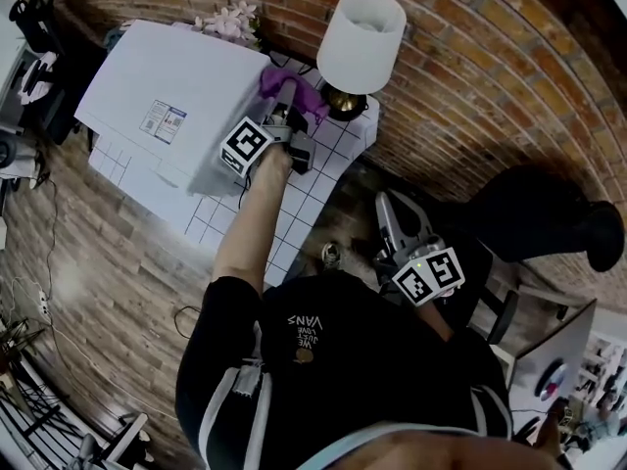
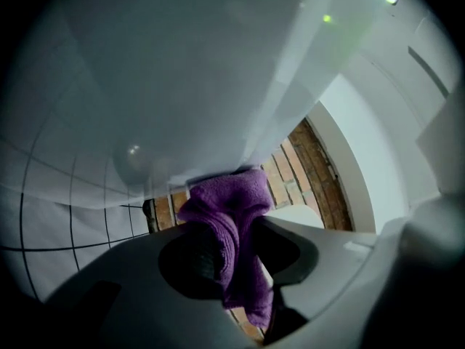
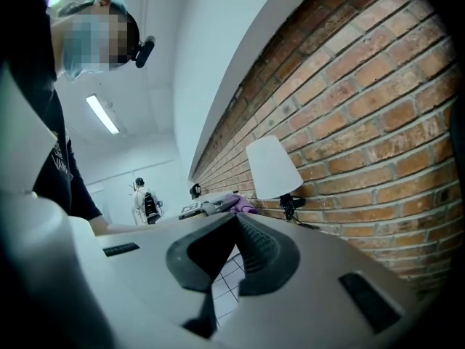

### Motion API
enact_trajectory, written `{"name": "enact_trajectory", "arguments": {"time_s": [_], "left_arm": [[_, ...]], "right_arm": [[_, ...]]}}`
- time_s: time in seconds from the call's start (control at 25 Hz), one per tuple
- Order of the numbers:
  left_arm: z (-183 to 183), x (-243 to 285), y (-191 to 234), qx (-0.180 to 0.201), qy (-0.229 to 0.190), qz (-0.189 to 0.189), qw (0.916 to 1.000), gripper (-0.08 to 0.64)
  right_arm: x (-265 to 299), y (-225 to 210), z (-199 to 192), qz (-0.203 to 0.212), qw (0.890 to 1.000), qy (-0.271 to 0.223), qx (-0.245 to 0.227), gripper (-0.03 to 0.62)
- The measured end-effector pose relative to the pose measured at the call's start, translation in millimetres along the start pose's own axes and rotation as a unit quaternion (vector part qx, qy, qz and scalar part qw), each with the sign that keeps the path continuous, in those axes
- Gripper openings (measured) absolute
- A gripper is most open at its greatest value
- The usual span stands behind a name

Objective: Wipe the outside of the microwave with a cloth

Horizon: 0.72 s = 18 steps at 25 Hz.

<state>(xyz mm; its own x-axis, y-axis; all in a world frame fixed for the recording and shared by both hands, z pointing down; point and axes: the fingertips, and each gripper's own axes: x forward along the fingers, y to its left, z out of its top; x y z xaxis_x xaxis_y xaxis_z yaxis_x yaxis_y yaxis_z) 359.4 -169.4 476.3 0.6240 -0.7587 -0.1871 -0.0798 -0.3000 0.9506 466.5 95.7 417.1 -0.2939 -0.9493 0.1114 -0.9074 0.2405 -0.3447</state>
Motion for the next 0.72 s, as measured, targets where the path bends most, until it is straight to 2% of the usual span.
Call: {"name": "enact_trajectory", "arguments": {"time_s": [0.32, 0.52, 0.64, 0.72], "left_arm": [[-2, -26, -13, 0.011, -0.007, -0.003, 0.9999, 0.132], [1, -81, -31, -0.003, -0.037, -0.021, 0.9991, 0.132], [0, -127, -27, -0.011, -0.055, 0.000, 0.9984, 0.132], [-1, -159, -22, -0.029, -0.075, 0.014, 0.9967, 0.132]], "right_arm": [[9, 10, -1, 0.029, 1.000, 0.004, -0.001, -0.003], [25, 33, -7, 0.079, 0.997, 0.015, -0.005, -0.003], [33, 51, -12, 0.112, 0.993, 0.024, -0.007, -0.003], [38, 63, -18, 0.133, 0.990, 0.033, -0.009, -0.002]]}}
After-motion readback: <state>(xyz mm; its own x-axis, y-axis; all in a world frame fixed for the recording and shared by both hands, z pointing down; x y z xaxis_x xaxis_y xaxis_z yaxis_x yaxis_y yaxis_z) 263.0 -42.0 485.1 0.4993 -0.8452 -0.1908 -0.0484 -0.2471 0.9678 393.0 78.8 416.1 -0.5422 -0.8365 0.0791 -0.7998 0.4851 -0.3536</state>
